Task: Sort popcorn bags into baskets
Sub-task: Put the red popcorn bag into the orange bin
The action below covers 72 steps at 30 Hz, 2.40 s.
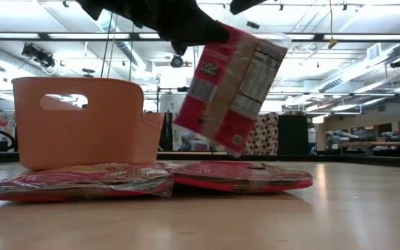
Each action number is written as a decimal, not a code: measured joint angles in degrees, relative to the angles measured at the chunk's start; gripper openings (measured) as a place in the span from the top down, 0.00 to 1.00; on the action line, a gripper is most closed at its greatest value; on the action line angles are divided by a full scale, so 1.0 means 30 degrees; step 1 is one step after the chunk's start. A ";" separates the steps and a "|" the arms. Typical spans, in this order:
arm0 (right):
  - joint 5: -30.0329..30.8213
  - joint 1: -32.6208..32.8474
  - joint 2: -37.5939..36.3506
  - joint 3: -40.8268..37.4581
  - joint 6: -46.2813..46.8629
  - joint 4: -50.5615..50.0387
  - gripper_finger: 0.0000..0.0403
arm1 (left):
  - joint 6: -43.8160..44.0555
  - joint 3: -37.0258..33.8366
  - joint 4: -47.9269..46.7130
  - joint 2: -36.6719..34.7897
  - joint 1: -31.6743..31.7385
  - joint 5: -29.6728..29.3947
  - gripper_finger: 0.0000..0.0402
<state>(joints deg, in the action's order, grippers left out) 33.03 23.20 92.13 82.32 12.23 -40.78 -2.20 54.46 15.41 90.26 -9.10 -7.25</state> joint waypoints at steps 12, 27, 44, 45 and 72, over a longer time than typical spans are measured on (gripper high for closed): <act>0.1302 0.0884 -0.2273 0.0011 0.3556 -0.3019 0.76 | -0.1218 -0.0062 -0.3540 -0.3107 -0.0058 -0.1301 0.94; 0.2238 0.2187 -0.2067 -0.0437 0.6776 -0.5071 0.76 | -0.2514 -0.4531 -0.3142 -1.0004 0.0315 -0.4582 0.94; 0.2194 0.2179 -0.2053 -0.0443 0.6725 -0.4988 0.76 | -0.4980 -0.9286 -0.3854 -1.6190 0.5566 -0.0812 0.94; 0.2194 0.2179 -0.2053 -0.0440 0.6725 -0.4987 0.76 | -0.4998 -0.9594 -0.3792 -1.6386 0.6060 -0.0664 0.94; 0.2128 0.2150 -0.2053 -0.0444 0.6847 -0.4939 0.76 | -0.2020 -1.1183 -0.5886 -1.6984 1.1690 0.8275 0.74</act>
<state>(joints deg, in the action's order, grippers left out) 39.42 29.65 85.97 80.99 32.77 -55.59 -8.26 20.91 -2.25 39.31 25.97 17.58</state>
